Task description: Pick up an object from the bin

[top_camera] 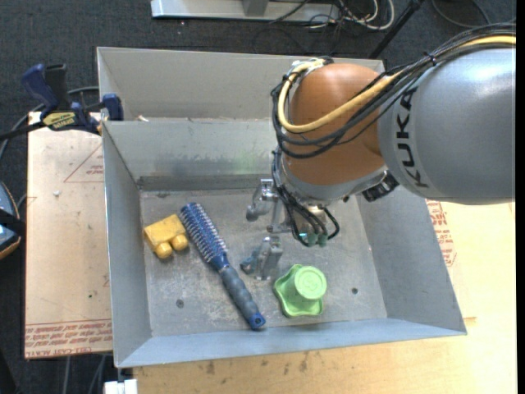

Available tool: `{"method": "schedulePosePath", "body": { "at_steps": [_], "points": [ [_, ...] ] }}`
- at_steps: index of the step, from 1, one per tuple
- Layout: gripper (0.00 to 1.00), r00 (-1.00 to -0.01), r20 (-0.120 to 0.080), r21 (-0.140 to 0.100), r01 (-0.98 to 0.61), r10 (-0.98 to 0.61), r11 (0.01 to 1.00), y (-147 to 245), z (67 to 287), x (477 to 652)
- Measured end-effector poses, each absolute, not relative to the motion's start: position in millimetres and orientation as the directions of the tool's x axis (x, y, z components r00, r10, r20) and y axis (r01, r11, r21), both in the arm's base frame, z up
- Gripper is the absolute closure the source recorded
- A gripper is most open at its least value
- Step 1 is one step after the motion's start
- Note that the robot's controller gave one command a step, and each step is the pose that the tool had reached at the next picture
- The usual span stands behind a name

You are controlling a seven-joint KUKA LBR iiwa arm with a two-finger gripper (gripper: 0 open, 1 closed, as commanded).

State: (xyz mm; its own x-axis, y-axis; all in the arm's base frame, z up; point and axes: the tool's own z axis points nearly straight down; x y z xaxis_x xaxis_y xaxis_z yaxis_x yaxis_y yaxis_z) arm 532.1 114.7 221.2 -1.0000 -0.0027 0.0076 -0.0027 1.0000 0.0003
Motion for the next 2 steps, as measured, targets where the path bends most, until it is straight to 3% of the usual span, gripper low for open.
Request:
{"method": "schedulePosePath", "body": {
  "at_steps": [1,2],
  "points": [
    [0.00,-0.991,-0.001,-0.001,-0.133,-0.133,0.991,81,165,596.1],
    [0.00,-1.000,-0.008,0.004,-0.013,-0.013,1.000,68,73,565.0]
  ]
}}
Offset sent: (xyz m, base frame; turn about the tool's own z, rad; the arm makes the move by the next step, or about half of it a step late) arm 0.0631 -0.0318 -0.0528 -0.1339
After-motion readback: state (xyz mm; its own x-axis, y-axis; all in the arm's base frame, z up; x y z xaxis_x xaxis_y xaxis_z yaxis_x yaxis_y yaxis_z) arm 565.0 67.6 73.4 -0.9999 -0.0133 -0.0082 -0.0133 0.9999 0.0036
